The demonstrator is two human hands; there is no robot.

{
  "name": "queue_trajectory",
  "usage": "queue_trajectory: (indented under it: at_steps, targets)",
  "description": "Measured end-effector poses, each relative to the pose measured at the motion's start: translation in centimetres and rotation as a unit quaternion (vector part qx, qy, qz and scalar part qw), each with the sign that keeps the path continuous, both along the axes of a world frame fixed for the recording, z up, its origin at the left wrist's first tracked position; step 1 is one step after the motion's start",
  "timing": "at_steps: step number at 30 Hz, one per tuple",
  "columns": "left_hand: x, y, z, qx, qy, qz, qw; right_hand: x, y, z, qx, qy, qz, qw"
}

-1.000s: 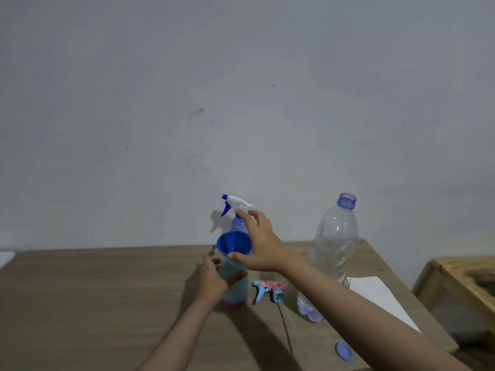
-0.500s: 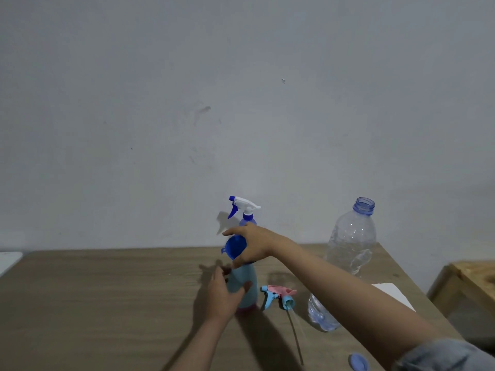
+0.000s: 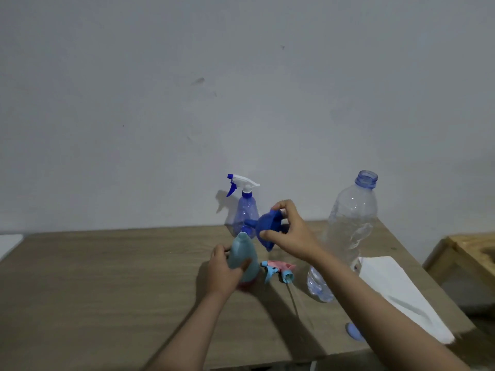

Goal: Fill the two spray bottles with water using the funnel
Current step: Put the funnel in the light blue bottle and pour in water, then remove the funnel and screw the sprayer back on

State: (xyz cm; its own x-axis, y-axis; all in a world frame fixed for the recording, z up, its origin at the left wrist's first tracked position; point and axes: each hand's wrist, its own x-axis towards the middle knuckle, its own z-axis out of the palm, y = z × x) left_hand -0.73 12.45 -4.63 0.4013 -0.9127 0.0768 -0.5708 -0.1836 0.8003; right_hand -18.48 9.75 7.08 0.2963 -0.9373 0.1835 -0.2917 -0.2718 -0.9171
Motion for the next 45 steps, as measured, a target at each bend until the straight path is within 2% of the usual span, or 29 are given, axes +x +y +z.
queue_trajectory:
  at_steps: [2, 5, 10, 17, 28, 35, 41, 43, 45]
  targets:
    - [0.0, -0.1, -0.3, -0.015, 0.009, 0.005, 1.0, -0.3, 1.3, -3.1, 0.038, -0.078, -0.062, 0.994]
    - [0.1, -0.2, -0.8, -0.029, 0.002, 0.005, 1.0, -0.4, 3.7, -7.4, 0.068, -0.121, -0.131, 0.982]
    - [0.3, -0.1, -0.9, -0.034, -0.007, -0.011, 0.999, 0.1, 8.0, -12.1, 0.07, -0.107, -0.174, 0.976]
    - [0.3, -0.2, -1.1, -0.04, 0.007, -0.024, 0.999, 0.6, 10.7, -16.7, 0.002, -0.003, -0.185, 0.983]
    - [0.4, -0.6, -1.7, -0.041, 0.007, -0.033, 0.999, 0.7, 10.6, -18.8, -0.015, 0.047, -0.143, 0.989]
    - [0.5, -0.7, -1.9, -0.043, 0.009, -0.034, 0.998, 0.4, 10.7, -18.9, -0.056, 0.044, -0.121, 0.99]
    - [0.5, -0.8, -2.1, -0.047, 0.01, -0.034, 0.998, -0.5, 11.1, -17.7, -0.136, 0.041, -0.115, 0.983]
    - [0.5, -0.8, -2.1, -0.046, 0.008, -0.032, 0.998, -0.7, 10.0, -16.1, -0.202, 0.037, -0.153, 0.967]
    - [0.4, -0.8, -2.2, -0.048, 0.008, -0.03, 0.998, -0.5, 8.3, -14.4, -0.228, 0.026, -0.188, 0.955]
